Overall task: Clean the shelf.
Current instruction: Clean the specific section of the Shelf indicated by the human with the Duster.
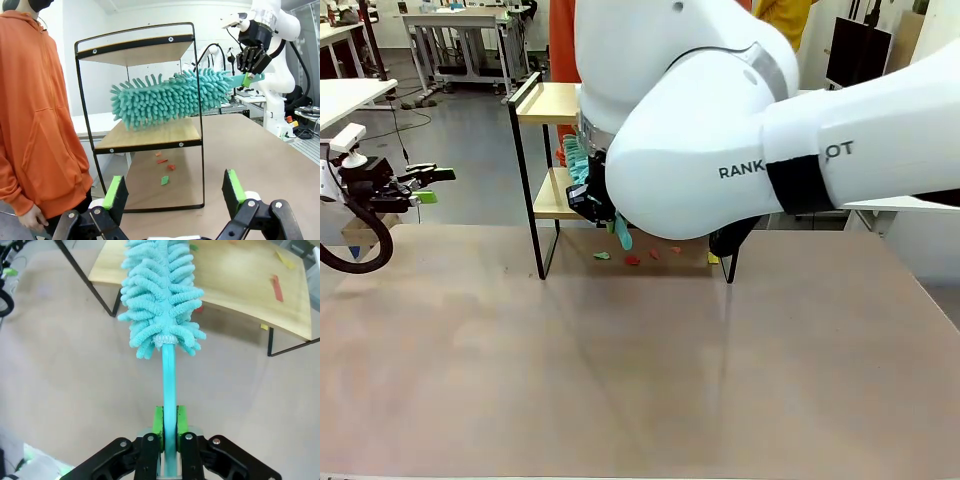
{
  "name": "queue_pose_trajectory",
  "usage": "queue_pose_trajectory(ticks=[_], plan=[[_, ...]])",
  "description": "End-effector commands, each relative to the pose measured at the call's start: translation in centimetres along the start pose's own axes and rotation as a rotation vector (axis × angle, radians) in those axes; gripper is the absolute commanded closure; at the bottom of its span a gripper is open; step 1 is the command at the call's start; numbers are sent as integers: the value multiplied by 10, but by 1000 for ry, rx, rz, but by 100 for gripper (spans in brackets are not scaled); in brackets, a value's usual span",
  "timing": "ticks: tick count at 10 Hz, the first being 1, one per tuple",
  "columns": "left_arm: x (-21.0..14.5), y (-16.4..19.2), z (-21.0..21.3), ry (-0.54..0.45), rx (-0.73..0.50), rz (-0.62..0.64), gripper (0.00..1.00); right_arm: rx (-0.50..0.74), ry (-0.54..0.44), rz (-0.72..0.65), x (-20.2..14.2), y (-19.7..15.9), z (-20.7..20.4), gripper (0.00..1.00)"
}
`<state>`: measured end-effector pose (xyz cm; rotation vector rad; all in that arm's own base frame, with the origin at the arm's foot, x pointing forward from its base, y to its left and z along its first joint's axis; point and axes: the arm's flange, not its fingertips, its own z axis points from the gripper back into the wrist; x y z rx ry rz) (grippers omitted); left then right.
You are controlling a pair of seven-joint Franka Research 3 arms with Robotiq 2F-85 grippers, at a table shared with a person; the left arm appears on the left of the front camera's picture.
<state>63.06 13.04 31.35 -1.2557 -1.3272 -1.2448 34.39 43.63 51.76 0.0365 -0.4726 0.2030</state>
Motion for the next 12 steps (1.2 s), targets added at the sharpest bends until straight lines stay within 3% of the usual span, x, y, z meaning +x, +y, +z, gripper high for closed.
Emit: queue_pose_trajectory(ticks=[1, 6, 12], plan=[[3, 0, -1, -3, -3, -6, 0, -59, -60, -121, 22, 38, -13, 87], [3, 0, -1, -3, -3, -6, 0, 4, -90, -251, 44, 78, -32, 87], [3, 0, -1, -3, -3, -6, 0, 58, -33, -271, 53, 75, -59, 87]])
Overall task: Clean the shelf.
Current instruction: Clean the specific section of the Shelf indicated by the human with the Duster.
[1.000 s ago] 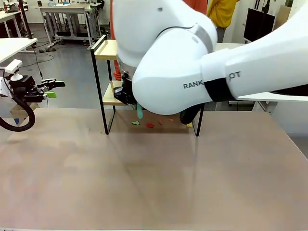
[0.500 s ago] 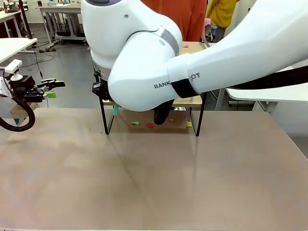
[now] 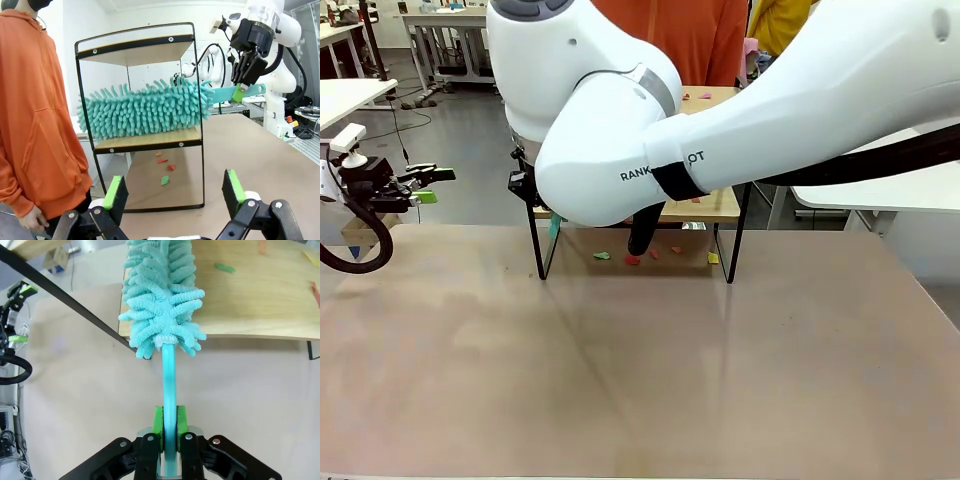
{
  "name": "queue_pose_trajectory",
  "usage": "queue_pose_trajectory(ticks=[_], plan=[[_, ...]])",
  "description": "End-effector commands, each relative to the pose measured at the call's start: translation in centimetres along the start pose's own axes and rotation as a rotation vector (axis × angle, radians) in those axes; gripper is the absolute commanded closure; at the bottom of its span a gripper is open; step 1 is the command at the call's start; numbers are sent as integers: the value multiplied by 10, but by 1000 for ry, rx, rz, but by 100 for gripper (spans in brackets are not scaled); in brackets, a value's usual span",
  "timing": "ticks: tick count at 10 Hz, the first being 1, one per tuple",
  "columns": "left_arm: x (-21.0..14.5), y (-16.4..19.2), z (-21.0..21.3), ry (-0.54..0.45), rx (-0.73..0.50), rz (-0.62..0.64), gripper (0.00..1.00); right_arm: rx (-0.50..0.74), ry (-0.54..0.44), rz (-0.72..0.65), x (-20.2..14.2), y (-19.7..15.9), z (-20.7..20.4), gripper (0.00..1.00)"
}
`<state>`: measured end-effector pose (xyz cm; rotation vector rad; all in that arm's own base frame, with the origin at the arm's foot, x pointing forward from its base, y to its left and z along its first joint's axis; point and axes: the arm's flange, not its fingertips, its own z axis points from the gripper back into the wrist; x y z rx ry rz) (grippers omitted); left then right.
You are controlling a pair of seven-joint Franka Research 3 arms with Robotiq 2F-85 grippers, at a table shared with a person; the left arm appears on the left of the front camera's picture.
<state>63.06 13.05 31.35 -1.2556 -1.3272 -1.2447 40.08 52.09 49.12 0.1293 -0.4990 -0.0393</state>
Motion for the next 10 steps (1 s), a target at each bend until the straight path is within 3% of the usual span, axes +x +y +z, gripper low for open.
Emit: queue_pose_trajectory(ticks=[1, 8, 10], plan=[[3, 0, -1, -3, -3, -6, 0, 24, 28, -22, -3, 1, -8, 87], [3, 0, -1, -3, -3, -6, 0, 8, 39, -24, -3, 0, -14, 87], [3, 0, -1, -3, -3, -6, 0, 10, 72, -23, 8, -24, -11, 87]])
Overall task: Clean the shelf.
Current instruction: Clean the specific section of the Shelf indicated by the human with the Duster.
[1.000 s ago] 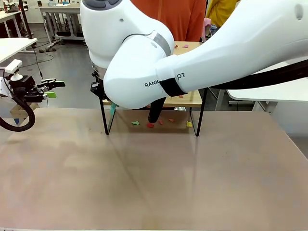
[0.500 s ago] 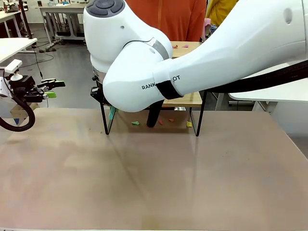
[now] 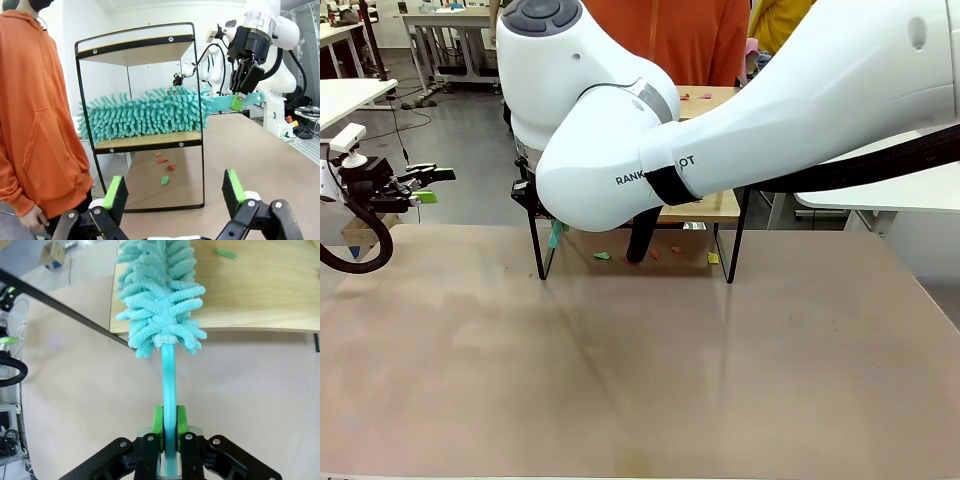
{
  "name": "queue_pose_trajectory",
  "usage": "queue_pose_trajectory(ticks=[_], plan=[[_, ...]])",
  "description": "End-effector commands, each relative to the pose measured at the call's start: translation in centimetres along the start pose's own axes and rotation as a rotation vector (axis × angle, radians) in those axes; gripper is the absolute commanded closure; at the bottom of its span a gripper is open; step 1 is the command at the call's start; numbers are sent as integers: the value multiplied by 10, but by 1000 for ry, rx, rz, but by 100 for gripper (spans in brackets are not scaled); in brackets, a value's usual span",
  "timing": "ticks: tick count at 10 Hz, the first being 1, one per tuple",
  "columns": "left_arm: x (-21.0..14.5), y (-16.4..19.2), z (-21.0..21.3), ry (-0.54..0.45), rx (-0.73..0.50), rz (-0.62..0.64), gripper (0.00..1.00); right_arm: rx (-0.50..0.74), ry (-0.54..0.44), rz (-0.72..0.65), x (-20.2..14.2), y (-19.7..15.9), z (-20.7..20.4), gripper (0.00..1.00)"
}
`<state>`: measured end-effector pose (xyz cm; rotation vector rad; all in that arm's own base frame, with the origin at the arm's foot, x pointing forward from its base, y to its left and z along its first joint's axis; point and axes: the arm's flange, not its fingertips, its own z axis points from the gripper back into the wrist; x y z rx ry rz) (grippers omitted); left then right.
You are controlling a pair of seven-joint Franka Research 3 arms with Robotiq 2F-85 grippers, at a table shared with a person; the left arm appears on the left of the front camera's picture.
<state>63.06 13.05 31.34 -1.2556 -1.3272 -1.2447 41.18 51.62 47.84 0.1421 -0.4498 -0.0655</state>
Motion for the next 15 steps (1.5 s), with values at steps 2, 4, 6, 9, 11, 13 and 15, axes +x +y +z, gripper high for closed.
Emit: queue_pose_trajectory(ticks=[2, 4, 6, 9, 11, 13, 15], plan=[[3, 0, -1, -3, -3, -6, 0, 9, 67, 7, 8, -38, 6, 87], [3, 0, -1, -3, -3, -6, 0, 19, 93, -7, 10, -62, 5, 87], [3, 0, -1, -3, -3, -6, 0, 26, 111, -27, 10, -84, 6, 87], [3, 0, -1, -3, -3, -6, 0, 20, 124, -43, 12, -124, 12, 87], [3, 0, -1, -3, -3, -6, 0, -6, 121, -69, 15, -155, 18, 87], [3, 0, -1, -3, -3, -6, 0, -39, 131, -110, 21, -191, 22, 87], [3, 0, -1, -3, -3, -6, 0, -81, 150, -135, 24, -221, 23, 87]])
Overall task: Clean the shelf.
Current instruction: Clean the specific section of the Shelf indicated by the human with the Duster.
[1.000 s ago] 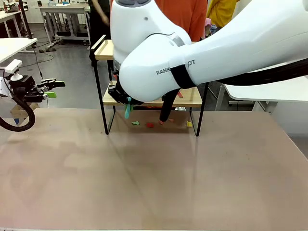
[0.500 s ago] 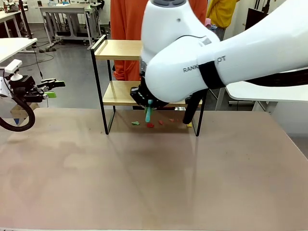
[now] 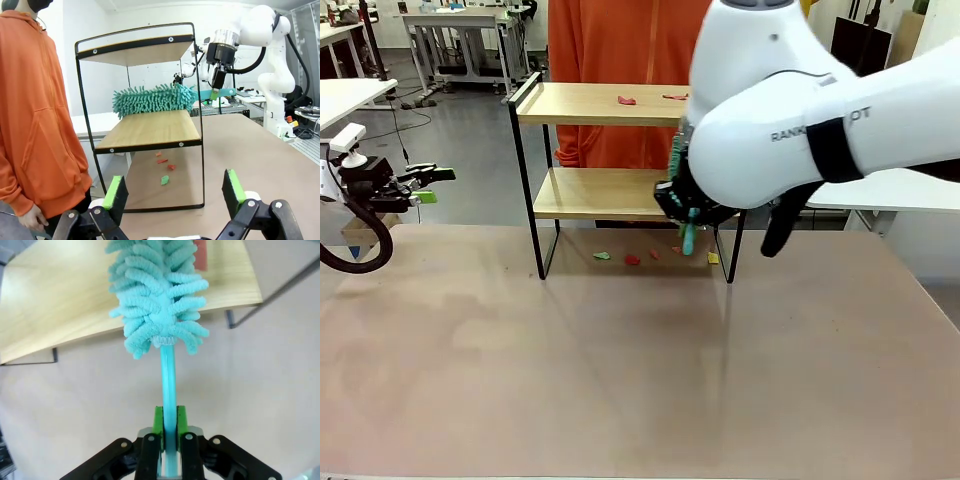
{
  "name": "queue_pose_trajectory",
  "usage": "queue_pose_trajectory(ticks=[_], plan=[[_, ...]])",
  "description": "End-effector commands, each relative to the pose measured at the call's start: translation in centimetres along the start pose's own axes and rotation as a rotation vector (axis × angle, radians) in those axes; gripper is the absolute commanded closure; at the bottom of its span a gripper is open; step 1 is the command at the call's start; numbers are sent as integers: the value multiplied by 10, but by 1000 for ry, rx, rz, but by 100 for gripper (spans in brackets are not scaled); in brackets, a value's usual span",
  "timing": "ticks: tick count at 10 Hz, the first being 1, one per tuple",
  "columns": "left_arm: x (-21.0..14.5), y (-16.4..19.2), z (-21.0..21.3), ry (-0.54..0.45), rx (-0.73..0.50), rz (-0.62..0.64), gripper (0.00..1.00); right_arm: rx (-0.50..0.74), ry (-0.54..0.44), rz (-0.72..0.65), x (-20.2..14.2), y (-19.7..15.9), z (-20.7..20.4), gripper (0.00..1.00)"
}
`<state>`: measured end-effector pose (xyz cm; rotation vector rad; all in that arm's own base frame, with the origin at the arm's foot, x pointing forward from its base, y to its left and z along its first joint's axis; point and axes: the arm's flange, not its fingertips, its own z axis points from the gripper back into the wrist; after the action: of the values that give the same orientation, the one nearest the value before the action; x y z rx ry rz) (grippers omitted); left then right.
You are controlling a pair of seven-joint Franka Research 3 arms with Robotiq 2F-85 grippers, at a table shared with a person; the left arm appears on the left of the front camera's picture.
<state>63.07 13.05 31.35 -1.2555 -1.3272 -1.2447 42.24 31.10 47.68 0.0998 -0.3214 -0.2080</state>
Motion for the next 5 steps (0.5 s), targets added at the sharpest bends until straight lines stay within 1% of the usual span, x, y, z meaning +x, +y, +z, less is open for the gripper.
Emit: queue_pose_trajectory(ticks=[1, 2, 3, 4, 5], plan=[[3, 0, -1, -3, -3, -6, 0, -35, 47, -3, 1, -35, 4, 87], [3, 0, -1, -3, -3, -6, 0, -56, 52, -23, 4, -48, 7, 87], [3, 0, -1, -3, -3, -6, 0, -72, 28, -30, 3, -56, 14, 87], [3, 0, -1, -3, -3, -6, 0, -69, -16, -8, -2, -57, 23, 87], [3, 0, -1, -3, -3, -6, 0, 123, -47, 148, -13, -44, 33, 87]])
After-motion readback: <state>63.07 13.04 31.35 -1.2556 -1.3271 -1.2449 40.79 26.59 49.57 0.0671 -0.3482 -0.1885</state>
